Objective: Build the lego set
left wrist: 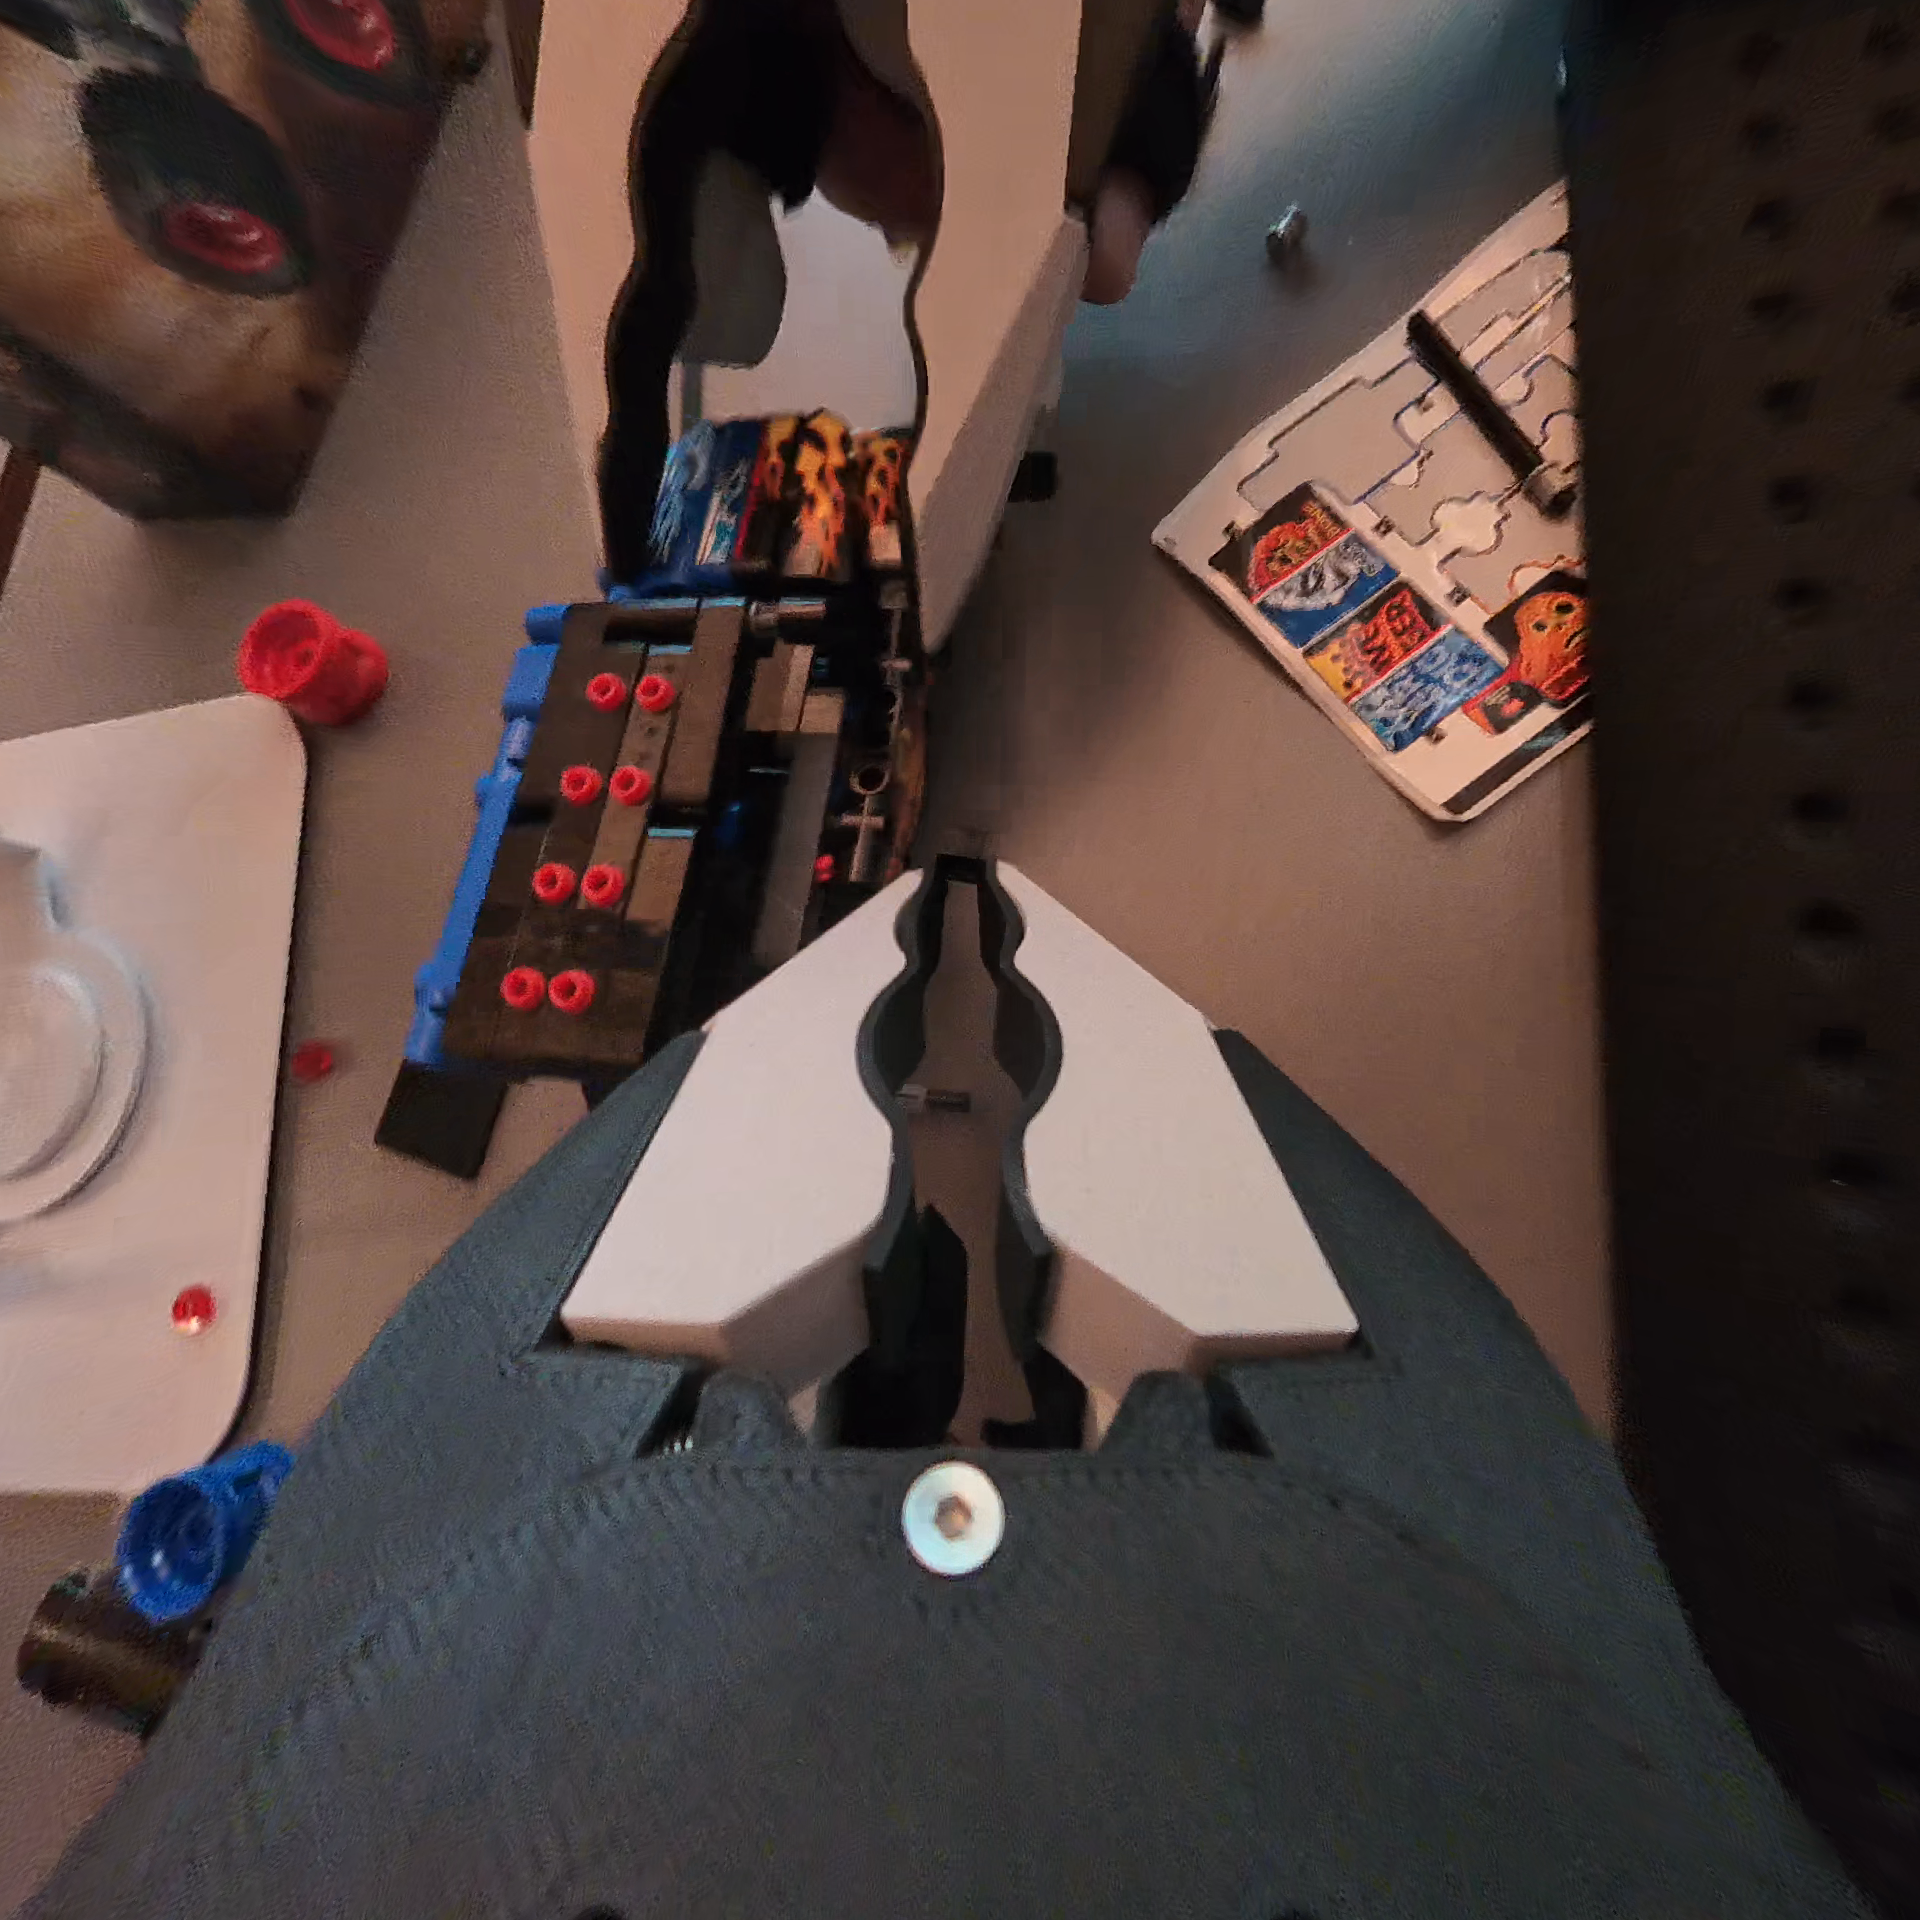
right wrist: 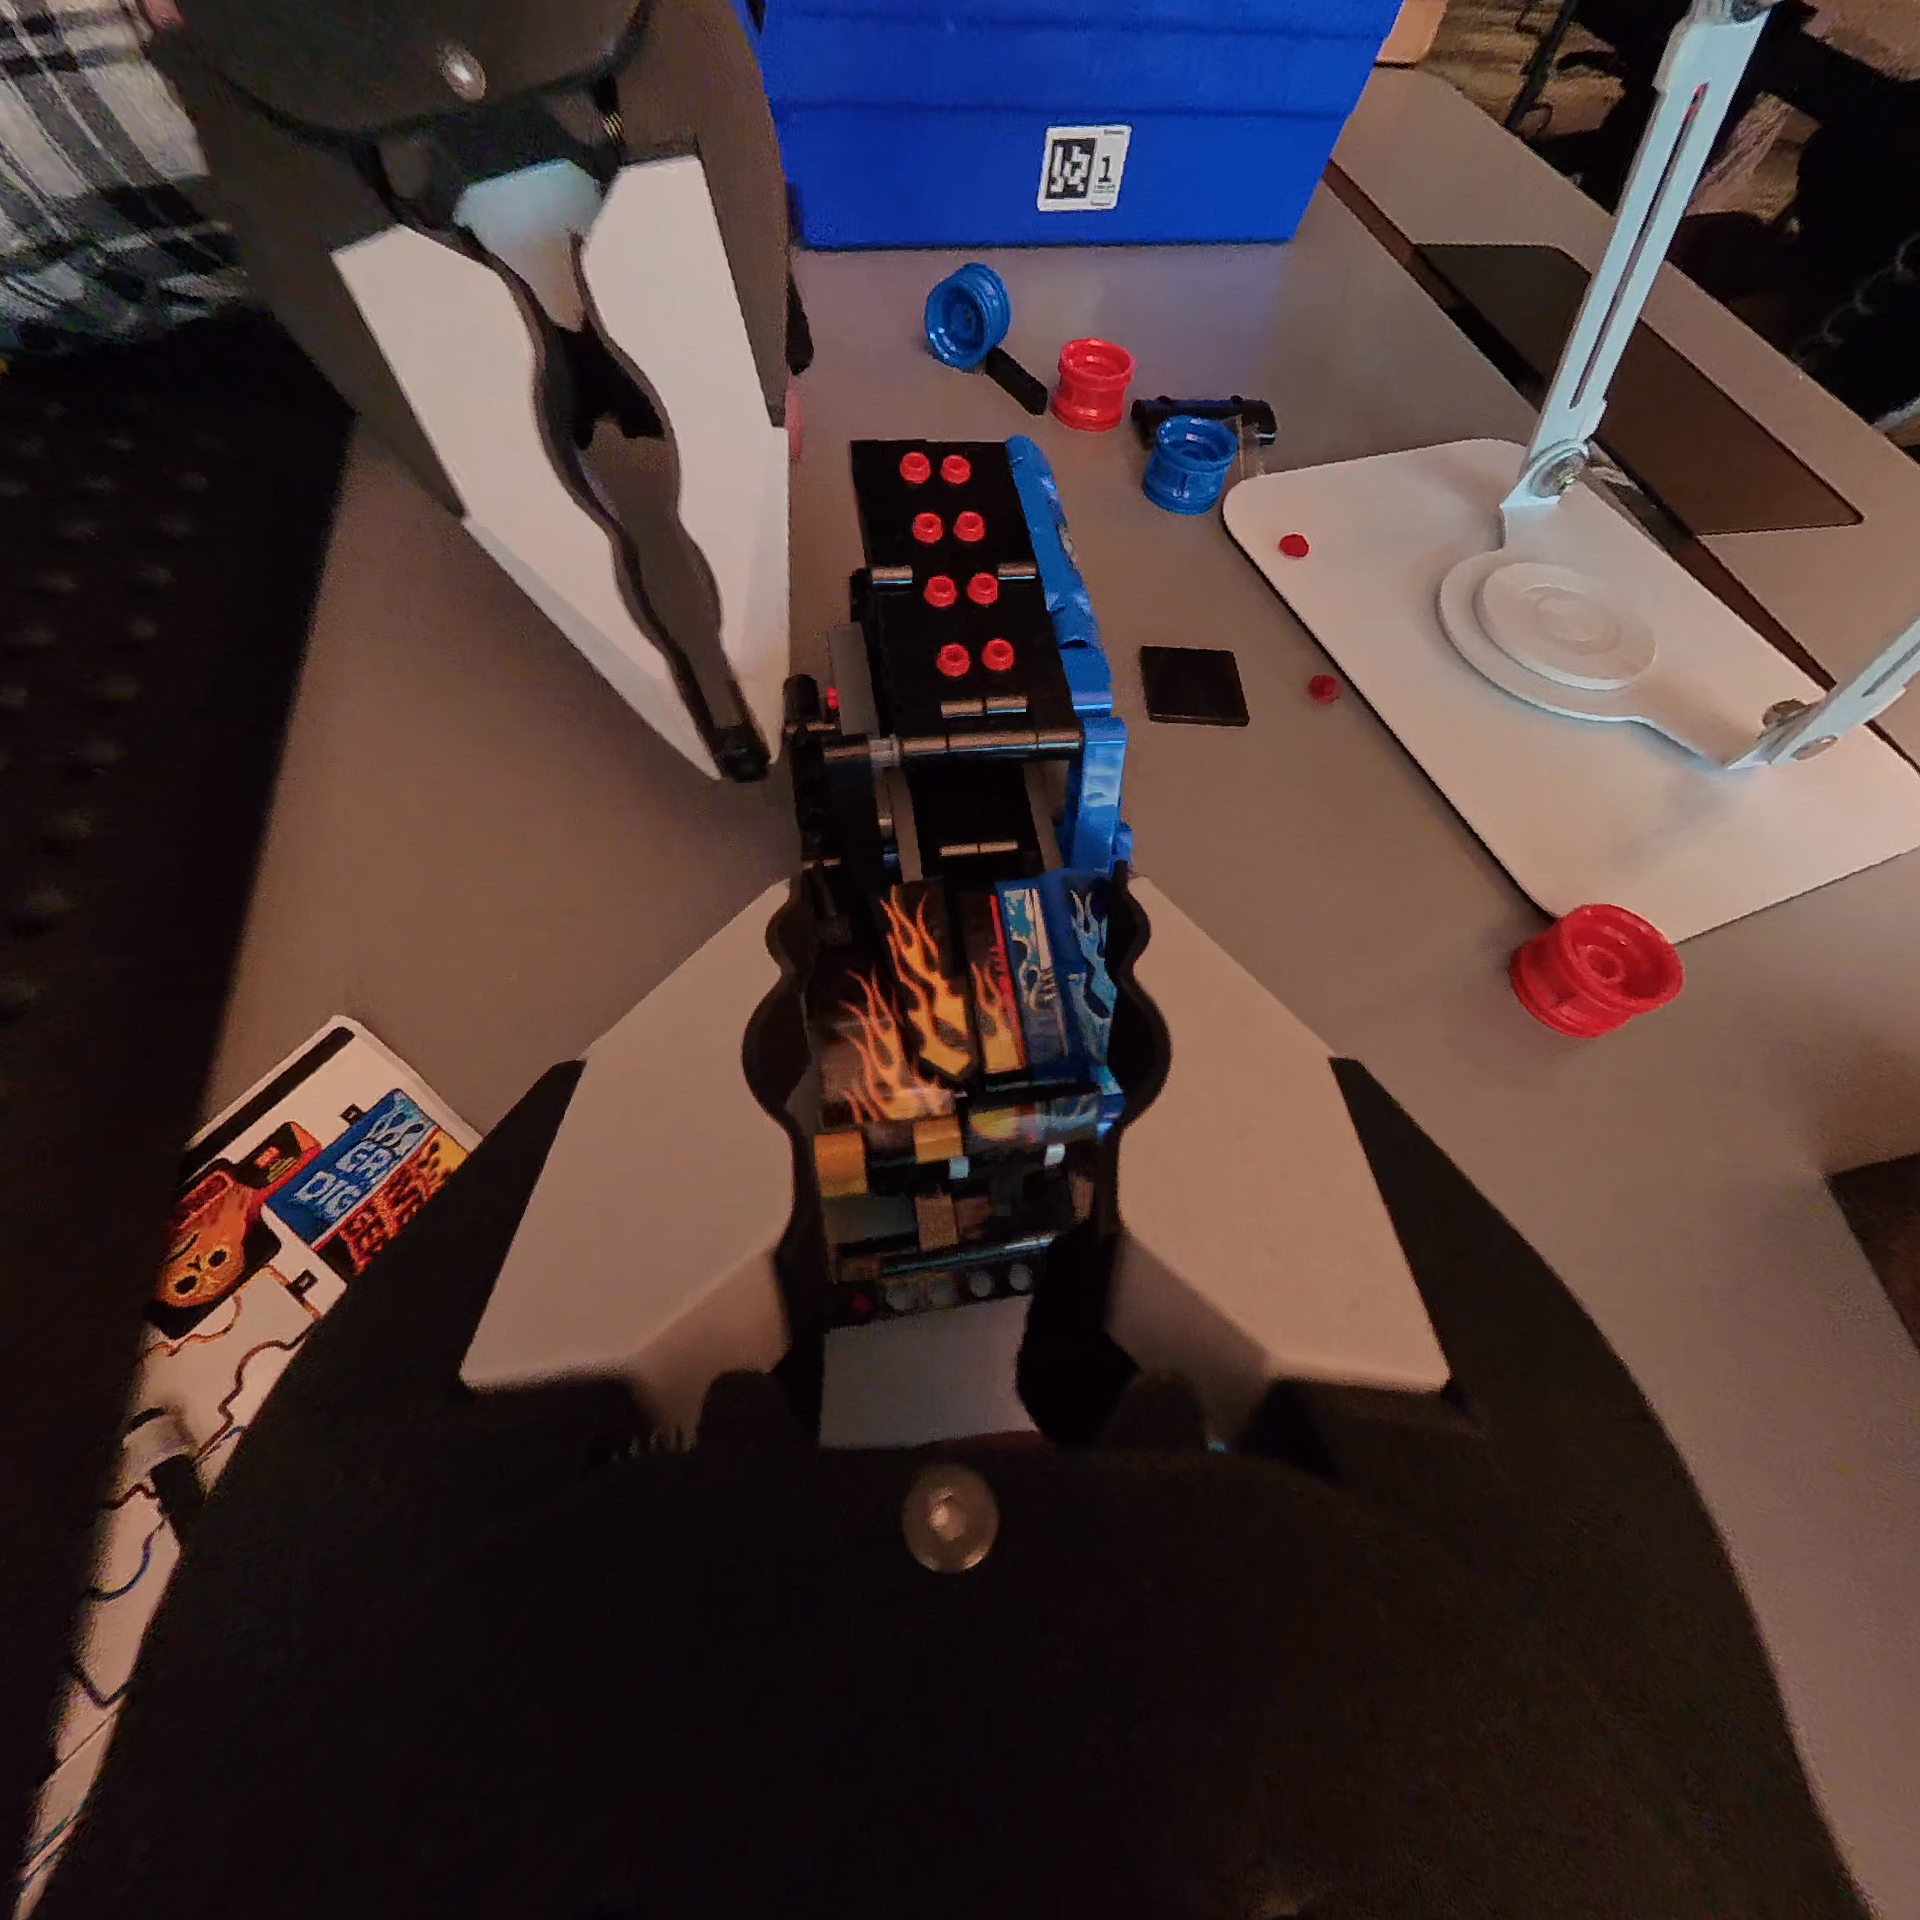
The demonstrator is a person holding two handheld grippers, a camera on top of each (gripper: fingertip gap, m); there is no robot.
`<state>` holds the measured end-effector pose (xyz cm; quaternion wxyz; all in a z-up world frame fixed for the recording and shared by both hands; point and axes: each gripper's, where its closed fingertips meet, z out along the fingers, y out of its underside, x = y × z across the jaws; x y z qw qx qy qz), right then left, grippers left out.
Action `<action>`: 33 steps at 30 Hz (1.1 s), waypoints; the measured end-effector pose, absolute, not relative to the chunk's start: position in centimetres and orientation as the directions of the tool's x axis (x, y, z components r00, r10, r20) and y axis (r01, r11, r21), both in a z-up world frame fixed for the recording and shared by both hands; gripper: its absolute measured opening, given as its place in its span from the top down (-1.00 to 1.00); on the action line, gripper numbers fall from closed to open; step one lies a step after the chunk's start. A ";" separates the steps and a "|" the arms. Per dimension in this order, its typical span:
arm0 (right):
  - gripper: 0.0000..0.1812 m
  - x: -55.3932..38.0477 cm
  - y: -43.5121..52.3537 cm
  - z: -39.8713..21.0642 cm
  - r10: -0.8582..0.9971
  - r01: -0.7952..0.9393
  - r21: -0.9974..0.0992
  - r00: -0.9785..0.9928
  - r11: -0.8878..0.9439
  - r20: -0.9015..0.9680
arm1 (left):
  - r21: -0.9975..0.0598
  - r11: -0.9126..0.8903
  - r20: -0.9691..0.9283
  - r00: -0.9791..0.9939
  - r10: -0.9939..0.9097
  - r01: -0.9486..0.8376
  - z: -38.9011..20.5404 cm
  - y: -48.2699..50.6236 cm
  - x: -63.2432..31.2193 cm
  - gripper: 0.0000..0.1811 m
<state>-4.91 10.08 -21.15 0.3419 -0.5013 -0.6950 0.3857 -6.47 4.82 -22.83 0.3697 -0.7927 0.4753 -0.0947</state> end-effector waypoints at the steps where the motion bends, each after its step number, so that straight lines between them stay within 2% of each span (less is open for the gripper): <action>1: 0.40 -4.9 10.0 -21.1 0.959 0.434 -0.878 -0.268 0.202 0.088 | -0.671 -0.289 -0.201 0.543 -0.816 -0.683 -23.2 4.8 -7.0 0.93; 6: 0.38 -4.9 10.1 -21.1 0.958 0.439 -0.870 -0.263 0.224 0.114 | -0.702 -0.316 -0.185 0.593 -0.784 -0.638 -23.7 4.8 -8.4 0.93; 9: 0.42 -4.9 10.0 -20.9 0.955 0.442 -0.861 -0.261 0.251 0.144 | -0.756 -0.313 -0.150 0.617 -0.772 -0.575 -22.6 5.0 -8.9 0.93; 14: 0.38 -5.6 9.6 -20.7 0.938 0.458 -0.829 -0.273 0.321 0.213 | -0.758 -0.306 -0.155 0.614 -0.774 -0.577 -22.9 5.9 -8.7 0.93; 24: 0.43 -5.7 10.2 -20.8 0.939 0.447 -0.849 -0.311 0.283 0.150 | -0.792 -0.308 -0.066 0.575 -0.815 -0.528 -22.7 6.1 -8.2 0.94; 33: 0.45 -5.6 10.3 -20.9 0.939 0.442 -0.850 -0.305 0.287 0.158 | -0.793 -0.318 -0.063 0.589 -0.806 -0.519 -22.7 6.5 -8.3 0.94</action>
